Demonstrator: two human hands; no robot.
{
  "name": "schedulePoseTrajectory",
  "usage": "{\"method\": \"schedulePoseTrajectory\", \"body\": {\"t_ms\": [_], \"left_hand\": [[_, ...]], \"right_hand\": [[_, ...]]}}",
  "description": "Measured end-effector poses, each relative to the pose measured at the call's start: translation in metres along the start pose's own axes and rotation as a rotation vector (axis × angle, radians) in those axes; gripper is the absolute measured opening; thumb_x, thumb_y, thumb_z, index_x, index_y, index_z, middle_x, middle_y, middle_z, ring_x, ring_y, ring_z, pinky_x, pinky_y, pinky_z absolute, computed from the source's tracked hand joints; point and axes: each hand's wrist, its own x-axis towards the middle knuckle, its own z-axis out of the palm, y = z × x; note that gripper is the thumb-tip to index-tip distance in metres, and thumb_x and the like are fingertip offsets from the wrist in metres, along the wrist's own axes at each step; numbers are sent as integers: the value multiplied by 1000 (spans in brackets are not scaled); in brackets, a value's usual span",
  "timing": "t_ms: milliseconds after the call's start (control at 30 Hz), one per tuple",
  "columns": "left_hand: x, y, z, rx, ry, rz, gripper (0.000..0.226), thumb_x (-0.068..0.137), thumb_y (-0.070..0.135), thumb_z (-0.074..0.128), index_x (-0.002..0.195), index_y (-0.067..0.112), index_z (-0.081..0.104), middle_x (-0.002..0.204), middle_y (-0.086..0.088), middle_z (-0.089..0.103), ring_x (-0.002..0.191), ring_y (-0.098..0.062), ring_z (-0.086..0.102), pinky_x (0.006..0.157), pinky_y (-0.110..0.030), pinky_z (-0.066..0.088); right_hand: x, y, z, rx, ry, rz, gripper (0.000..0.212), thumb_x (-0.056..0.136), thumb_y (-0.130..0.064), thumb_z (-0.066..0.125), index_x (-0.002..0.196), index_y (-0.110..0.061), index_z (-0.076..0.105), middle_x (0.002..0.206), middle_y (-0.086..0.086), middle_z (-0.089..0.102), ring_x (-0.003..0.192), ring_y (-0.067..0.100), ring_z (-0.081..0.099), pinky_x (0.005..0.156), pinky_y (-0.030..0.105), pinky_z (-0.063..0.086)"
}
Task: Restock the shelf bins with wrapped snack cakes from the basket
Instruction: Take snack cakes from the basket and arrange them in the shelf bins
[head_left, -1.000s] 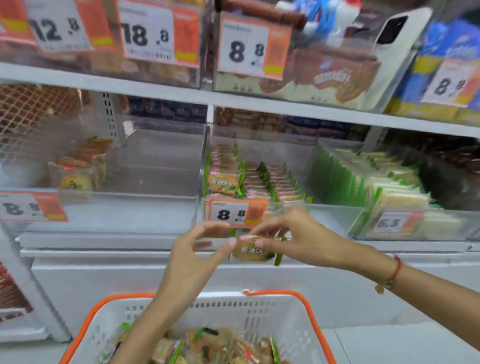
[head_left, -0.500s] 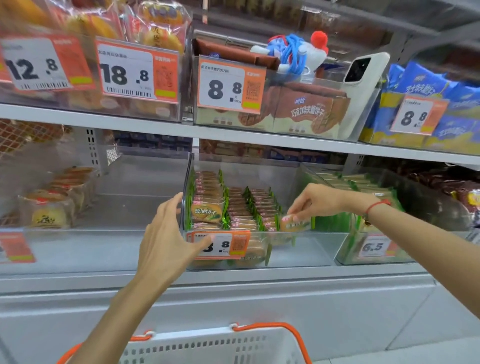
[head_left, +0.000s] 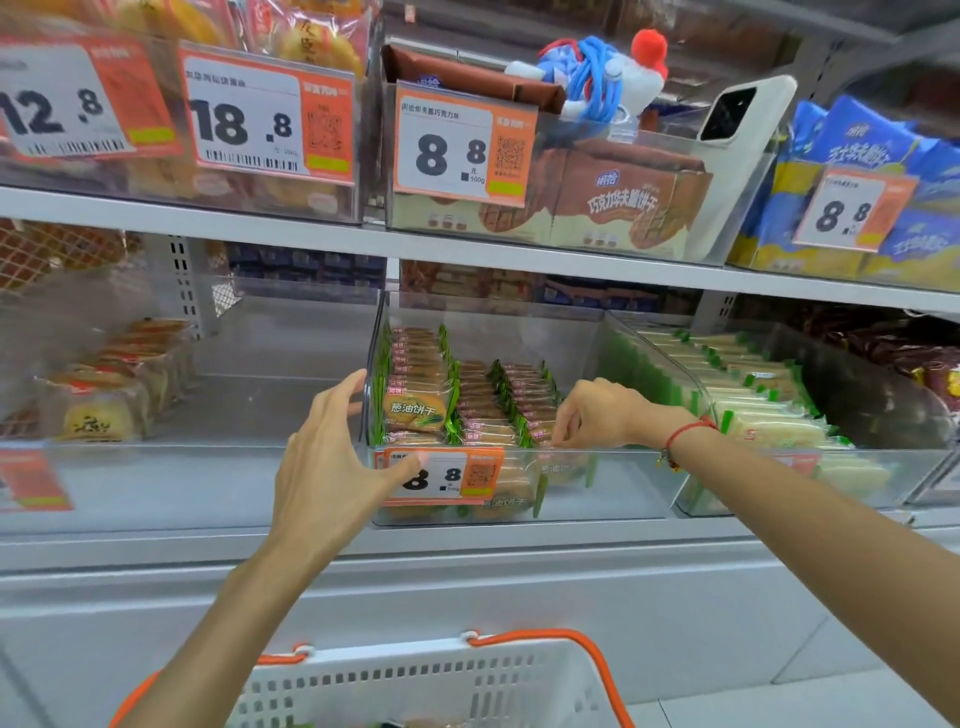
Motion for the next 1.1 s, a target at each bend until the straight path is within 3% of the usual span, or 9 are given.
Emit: {"method": "schedulePoseTrajectory", "body": {"t_ms": [167, 267, 433, 567, 667, 833, 900, 1000, 1100], "left_hand": [[-2, 5, -3, -11, -26, 6, 97, 67, 36, 85, 146, 22, 31, 144, 3, 41, 127, -15, 44, 104, -45, 39], [-13, 7, -10, -75, 42, 71, 91, 68, 29, 85, 144, 23, 34, 142, 3, 41, 128, -13, 41, 104, -37, 39], [-54, -6, -28, -87, 133, 129, 48, 76, 28, 77, 115, 42, 53, 111, 18, 57, 102, -7, 54, 84, -28, 43], [-86, -55, -43, -5, -100, -37, 24, 83, 24, 69, 89, 46, 62, 91, 23, 66, 88, -2, 63, 77, -36, 52], [-106, -92, -54, 149, -278, -208, 29, 87, 19, 65, 81, 48, 60, 88, 24, 66, 84, 1, 61, 79, -33, 50], [-142, -168, -46, 272, -853, -519, 8, 92, 19, 58, 98, 24, 55, 112, 0, 60, 96, -14, 57, 77, -21, 39], [-164, -191, -32, 320, -1025, -598, 19, 94, 24, 56, 112, 19, 53, 129, -11, 53, 115, -23, 52, 82, -21, 38], [-196, -205, -14, 422, -1003, -581, 55, 96, 36, 52, 145, 20, 32, 154, -5, 23, 140, -27, 24, 110, -30, 27], [-213, -202, -8, 448, -833, -518, 59, 97, 37, 47, 150, 29, 20, 153, -3, 17, 140, -28, 18, 110, -35, 26]], "right_hand": [[-7, 2, -4, 59, 18, 0, 9, 83, -24, 73, 90, -22, 77, 75, -16, 64, 74, 5, 60, 84, 32, 55], [-24, 0, -11, 196, 179, -43, 4, 79, -30, 76, 82, -28, 75, 74, -16, 67, 74, 5, 63, 79, 31, 55], [-74, -43, 7, 442, 425, -215, 2, 82, -26, 73, 83, -27, 74, 77, -8, 69, 71, 7, 61, 66, 19, 50], [-83, -83, 66, 439, 230, -313, 7, 84, -22, 72, 90, -24, 74, 82, -9, 68, 72, 7, 61, 62, 14, 45], [-78, -109, 125, 340, -7, -315, 12, 87, -25, 65, 97, -26, 71, 81, -13, 64, 77, 8, 61, 70, 27, 50], [-71, -160, 223, 118, -294, -343, 23, 91, -22, 54, 111, -21, 66, 112, 1, 65, 105, 21, 59, 82, 32, 45], [-70, -182, 254, 107, -356, -351, 24, 92, -19, 51, 113, -15, 61, 119, 10, 60, 111, 29, 56, 84, 36, 44], [-66, -207, 291, 122, -376, -352, 40, 98, -24, 46, 136, -12, 45, 136, 14, 47, 125, 33, 44, 99, 42, 41], [-62, -225, 317, 150, -413, -250, 55, 102, -29, 38, 151, -12, 18, 153, 14, 27, 139, 32, 26, 114, 44, 26]]}}
